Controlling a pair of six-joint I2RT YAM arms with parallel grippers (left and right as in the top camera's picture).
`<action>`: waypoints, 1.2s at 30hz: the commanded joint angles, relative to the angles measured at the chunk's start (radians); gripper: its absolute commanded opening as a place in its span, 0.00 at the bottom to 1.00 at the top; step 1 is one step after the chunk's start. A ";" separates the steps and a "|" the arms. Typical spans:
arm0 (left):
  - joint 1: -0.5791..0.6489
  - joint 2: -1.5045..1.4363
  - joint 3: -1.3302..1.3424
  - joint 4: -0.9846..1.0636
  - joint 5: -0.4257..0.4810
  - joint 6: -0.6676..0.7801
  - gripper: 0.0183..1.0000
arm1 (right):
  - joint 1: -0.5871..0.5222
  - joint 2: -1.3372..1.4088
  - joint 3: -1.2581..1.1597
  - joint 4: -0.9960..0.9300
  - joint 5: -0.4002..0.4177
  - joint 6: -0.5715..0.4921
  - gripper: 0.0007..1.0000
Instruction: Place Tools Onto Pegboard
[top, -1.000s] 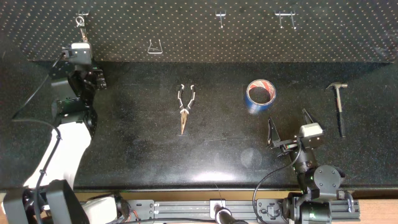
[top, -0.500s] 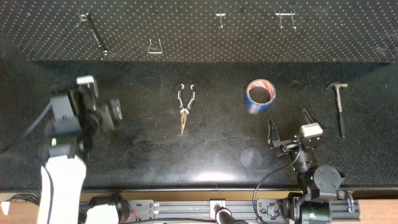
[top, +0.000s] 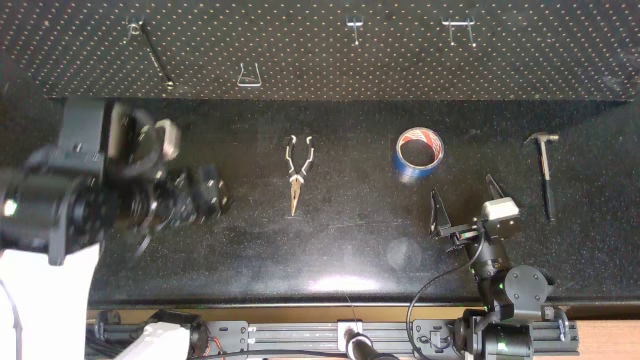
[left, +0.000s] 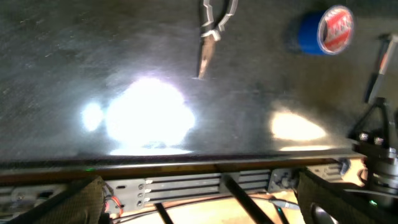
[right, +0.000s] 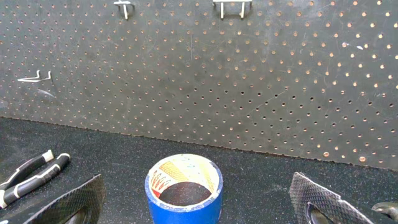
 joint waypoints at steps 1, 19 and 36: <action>-0.231 0.131 0.072 -0.003 -0.131 0.009 0.99 | -0.003 -0.006 -0.005 0.001 -0.006 0.004 0.98; -0.336 0.800 0.071 0.476 -0.272 -0.215 0.99 | -0.003 -0.006 -0.005 0.001 -0.006 0.004 0.98; -0.372 0.644 -0.226 0.697 -0.370 -0.136 1.00 | -0.003 -0.006 -0.005 0.001 -0.006 0.004 0.98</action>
